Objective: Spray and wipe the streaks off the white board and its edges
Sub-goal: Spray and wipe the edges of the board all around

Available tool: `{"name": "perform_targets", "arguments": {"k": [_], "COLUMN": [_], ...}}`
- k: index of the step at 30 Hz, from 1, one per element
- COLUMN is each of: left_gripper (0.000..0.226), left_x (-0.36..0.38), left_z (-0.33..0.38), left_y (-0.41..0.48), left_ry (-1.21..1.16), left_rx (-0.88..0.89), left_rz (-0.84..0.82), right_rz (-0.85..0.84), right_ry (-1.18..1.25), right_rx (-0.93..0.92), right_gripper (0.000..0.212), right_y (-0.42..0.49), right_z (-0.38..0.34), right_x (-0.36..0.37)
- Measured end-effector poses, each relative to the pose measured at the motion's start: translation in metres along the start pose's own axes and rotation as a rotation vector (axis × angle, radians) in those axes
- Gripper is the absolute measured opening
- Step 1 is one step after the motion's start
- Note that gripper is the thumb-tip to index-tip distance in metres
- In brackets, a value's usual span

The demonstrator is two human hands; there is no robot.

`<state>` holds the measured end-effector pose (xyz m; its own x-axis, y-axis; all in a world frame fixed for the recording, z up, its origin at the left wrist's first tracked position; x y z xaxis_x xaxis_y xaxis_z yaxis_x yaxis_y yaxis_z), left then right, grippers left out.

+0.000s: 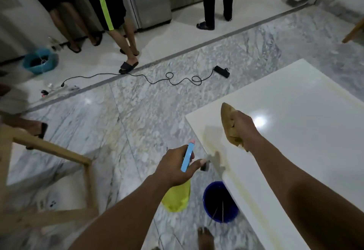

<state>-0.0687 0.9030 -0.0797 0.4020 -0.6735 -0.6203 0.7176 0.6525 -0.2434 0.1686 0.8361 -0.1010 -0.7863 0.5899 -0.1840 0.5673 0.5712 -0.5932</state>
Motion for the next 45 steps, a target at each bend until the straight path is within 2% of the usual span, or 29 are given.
{"name": "perform_targets", "arguments": {"k": [2, 4, 6, 8, 9, 13, 18, 29, 45], "left_gripper": [0.044, 0.045, 0.047, 0.05, 0.051, 0.048, 0.043, 0.046, 0.047], "left_x": [0.003, 0.005, 0.007, 0.008, 0.007, -0.004, -0.007, 0.023, 0.072], "left_z": [-0.001, -0.003, -0.008, -0.013, -0.015, -0.03, -0.042, -0.032, -0.02], "left_y": [-0.002, 0.0, 0.007, 0.011, 0.013, 0.016, 0.015, 0.006, -0.074], "left_ry": [-0.048, -0.051, -0.03, -0.003, 0.013, 0.04, 0.059, -0.003, 0.055], "left_rx": [-0.023, -0.039, -0.049, -0.043, -0.034, -0.063, -0.114, -0.135, -0.086], "left_rz": [0.054, 0.083, 0.089, 0.09, 0.096, 0.167, 0.194, 0.178, 0.079], "right_rz": [0.061, 0.02, -0.103, -0.206, -0.201, 0.005, 0.022, 0.07, 0.157], "right_ry": [-0.307, -0.597, -0.898, -1.211, -1.278, -1.264, -1.358, -1.364, -1.368], "right_rx": [-0.232, -0.438, -0.479, -0.472, -0.48, -0.631, -0.751, -0.796, -0.797], "right_gripper": [0.02, 0.043, 0.063, 0.07, 0.07, 0.067, 0.068, 0.064, 0.064], "right_y": [0.018, 0.033, 0.052, 0.066, 0.069, 0.075, 0.084, 0.079, -0.029], "right_z": [-0.025, -0.035, -0.019, 0.008, 0.013, -0.005, 0.019, 0.043, 0.147], "right_x": [0.019, 0.058, 0.1, 0.128, 0.134, 0.142, 0.153, 0.141, 0.055]}}
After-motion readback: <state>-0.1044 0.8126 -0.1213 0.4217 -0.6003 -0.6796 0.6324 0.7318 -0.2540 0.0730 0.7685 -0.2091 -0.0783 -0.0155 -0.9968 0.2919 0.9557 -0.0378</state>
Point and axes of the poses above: each hand's wrist, its own y-axis towards the middle knuckle, its own x-axis out of the palm, z = x × y, the point moved 10 cm from there along y, towards the middle knuckle, and after that the axes turned 4 degrees about -y, right-handed, at the moved point
